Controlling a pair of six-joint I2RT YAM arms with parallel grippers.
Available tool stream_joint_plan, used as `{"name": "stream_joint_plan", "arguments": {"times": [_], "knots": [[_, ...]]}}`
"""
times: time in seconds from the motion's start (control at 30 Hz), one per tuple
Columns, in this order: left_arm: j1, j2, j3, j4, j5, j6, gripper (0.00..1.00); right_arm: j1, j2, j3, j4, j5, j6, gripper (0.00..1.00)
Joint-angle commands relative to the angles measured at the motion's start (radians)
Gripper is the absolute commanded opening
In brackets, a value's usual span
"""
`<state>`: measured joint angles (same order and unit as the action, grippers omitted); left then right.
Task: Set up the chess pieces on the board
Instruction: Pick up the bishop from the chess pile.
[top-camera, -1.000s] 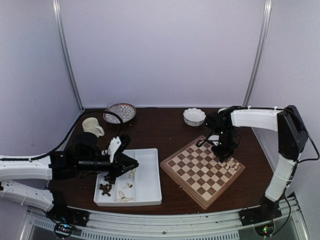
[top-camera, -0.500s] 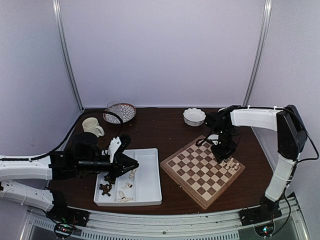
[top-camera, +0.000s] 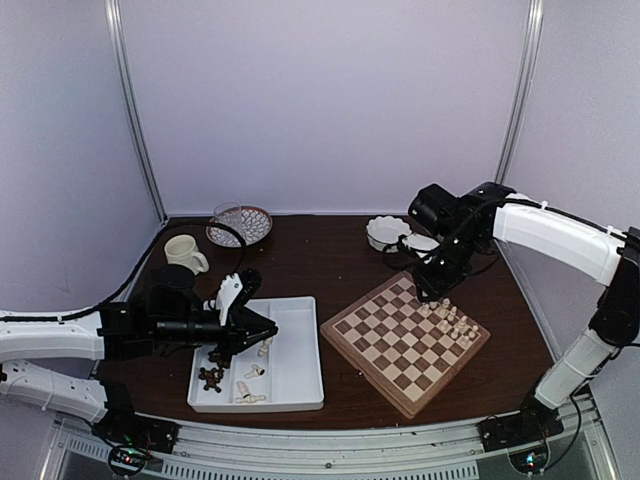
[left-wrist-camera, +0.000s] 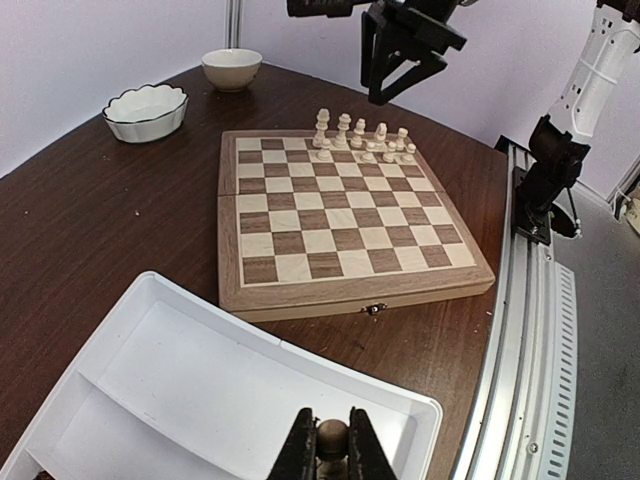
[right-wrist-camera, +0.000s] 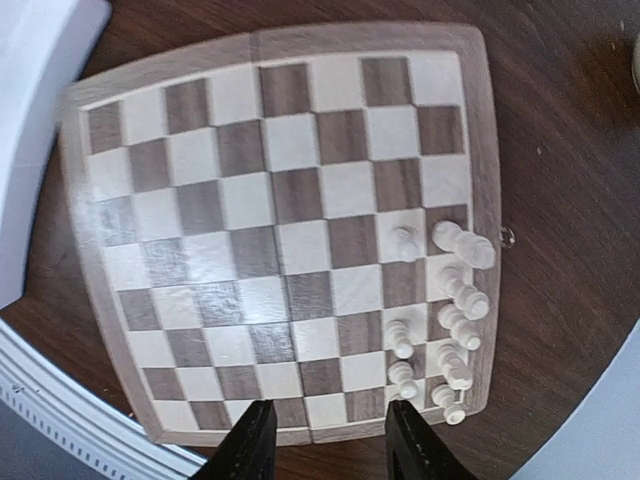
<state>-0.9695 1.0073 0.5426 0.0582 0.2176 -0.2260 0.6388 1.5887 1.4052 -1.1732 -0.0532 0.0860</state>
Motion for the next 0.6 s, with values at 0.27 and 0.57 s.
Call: {"name": "stream_joint_plan", "arguments": {"times": [0.27,0.57], "knots": [[0.003,-0.006,0.023,0.028,0.008,0.007,0.0,0.173,-0.167,0.184,0.123,-0.047,-0.072,0.98],[0.004,-0.006,0.02,0.036,0.014,0.01,0.0,0.146,-0.236,-0.103,0.557,-0.206,0.007,0.99]]}}
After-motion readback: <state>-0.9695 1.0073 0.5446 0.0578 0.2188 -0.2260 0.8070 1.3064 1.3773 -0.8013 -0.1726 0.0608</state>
